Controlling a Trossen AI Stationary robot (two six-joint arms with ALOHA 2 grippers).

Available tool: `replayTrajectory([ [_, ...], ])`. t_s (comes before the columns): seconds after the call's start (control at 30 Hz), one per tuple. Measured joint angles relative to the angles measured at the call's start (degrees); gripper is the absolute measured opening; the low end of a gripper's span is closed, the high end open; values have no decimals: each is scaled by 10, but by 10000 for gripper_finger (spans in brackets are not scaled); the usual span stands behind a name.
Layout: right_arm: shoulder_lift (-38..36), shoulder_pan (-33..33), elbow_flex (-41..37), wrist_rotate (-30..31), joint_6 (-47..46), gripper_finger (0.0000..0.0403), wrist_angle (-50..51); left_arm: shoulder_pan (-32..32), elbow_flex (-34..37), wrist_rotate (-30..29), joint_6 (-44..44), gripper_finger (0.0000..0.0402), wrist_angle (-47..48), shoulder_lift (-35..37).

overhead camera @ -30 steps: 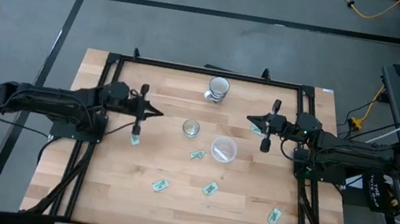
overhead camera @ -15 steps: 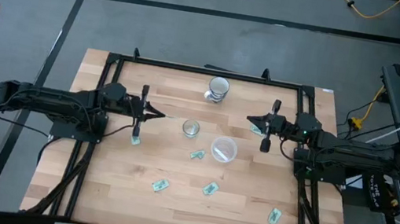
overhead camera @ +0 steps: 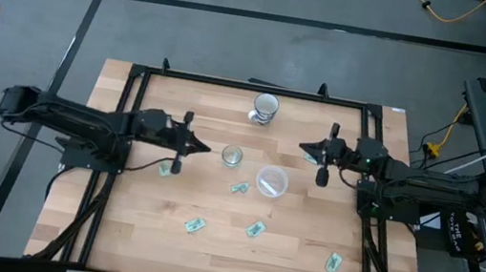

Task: Pick and place Stevia / Truvia into bins
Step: Put the stevia packet into the glass container

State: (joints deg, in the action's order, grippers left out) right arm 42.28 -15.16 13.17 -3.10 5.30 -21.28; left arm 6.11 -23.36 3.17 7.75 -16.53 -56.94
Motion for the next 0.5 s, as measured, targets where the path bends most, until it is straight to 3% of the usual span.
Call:
replayTrajectory([
  [0.17, 0, 0, 0, 0, -24, 5, 26, -2, -52, -2, -16, 2, 24, -85],
  [0.5, 0, 2, 0, 0, -53, 5, 37, -2, -208, -6, -22, 2, 207, -216],
])
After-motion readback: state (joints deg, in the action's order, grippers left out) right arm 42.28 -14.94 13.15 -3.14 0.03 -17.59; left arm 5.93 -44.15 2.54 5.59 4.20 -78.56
